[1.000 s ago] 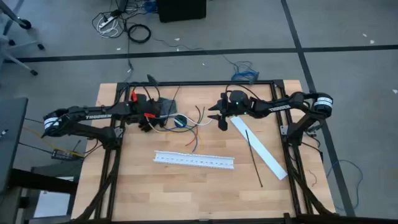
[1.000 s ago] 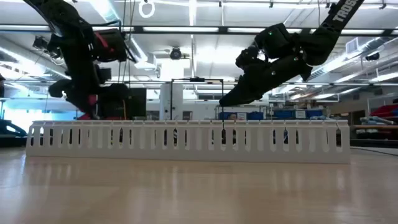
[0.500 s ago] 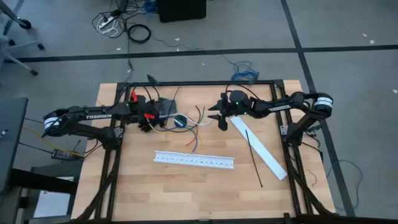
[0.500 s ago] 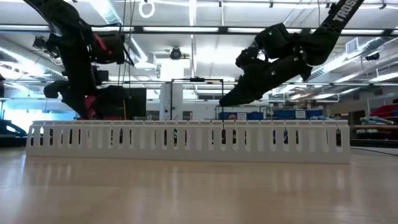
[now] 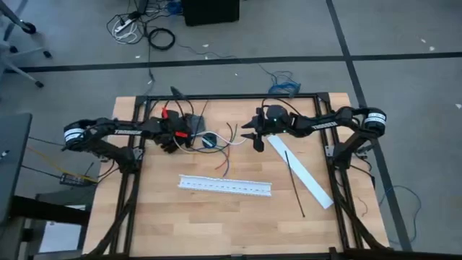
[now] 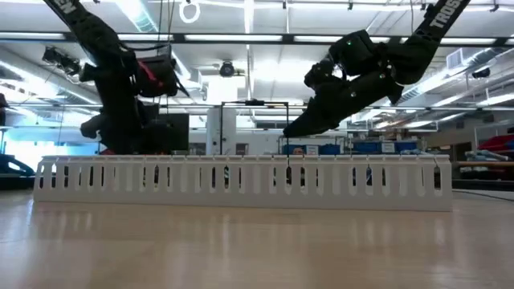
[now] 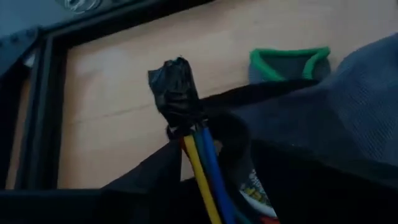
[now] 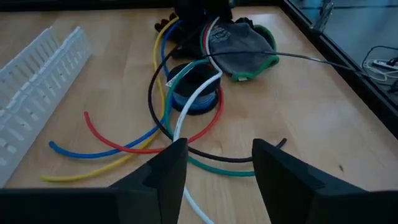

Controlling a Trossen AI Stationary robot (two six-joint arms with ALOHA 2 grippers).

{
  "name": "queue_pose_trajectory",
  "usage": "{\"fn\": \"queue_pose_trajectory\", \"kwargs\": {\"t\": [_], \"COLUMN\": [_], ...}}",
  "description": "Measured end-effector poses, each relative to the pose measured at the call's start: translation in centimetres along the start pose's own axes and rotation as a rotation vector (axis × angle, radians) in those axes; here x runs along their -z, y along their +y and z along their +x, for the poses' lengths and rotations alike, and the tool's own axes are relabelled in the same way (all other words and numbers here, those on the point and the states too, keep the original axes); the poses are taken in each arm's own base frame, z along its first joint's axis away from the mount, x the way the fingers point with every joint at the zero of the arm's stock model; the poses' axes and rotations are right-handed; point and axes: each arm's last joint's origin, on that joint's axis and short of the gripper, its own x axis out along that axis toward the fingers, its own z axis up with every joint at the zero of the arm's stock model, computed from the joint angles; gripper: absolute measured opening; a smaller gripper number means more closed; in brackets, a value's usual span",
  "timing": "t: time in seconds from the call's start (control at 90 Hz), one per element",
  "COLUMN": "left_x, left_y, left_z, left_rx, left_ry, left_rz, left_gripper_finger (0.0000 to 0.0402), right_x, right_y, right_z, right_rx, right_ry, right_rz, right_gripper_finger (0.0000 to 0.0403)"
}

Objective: Ziptie cables
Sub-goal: Prepare the cable wires

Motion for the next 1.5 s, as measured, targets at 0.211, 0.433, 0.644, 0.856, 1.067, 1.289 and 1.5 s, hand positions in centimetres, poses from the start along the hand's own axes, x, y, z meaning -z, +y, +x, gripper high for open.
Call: {"fn": "queue_pose_trajectory", "kwargs": {"t": [0.211,0.433,0.644,0.856,1.067,1.289,1.5], "left_x": [-0.4,-0.5,-0.7,-0.7,-1.6,-3.1,-5.1], "left_y": [-0.5,-0.6,-0.7,-0.9,-0.9,0.7,2.5], "left_z": [0.0,0.0,0.0,-0.5,-3.7,-9.1,-14.2], "left_rx": [0.053,0.060,0.055,0.068,0.170,0.366,0.666], "left_ry": [-0.029,-0.039,-0.067,-0.085,-0.183,-0.392,-0.664], "left_rz": [0.030,0.077,0.109,0.132,0.119,0.042,-0.005], "left_gripper_finger": [0.0129,0.0022,0.0004,0.0002,0.0001,0.0000,0.0000], "right_x": [0.0,0.1,0.1,-0.2,-2.5,-6.1,-8.7], "right_y": [0.0,0.0,0.0,0.4,1.4,2.8,4.1], "right_z": [0.0,0.0,0.0,-0.1,-1.8,-6.4,-11.5], "right_rx": [0.000,0.000,-0.001,-0.010,-0.037,-0.071,-0.126], "right_ry": [0.000,0.005,0.009,0.001,-0.092,-0.225,-0.370], "right_rz": [0.003,0.004,0.005,0.017,0.004,-0.035,-0.074], "right_gripper_finger": [0.0173,0.0166,0.0166,0.0160,0.0154,0.0153,0.0153]}}
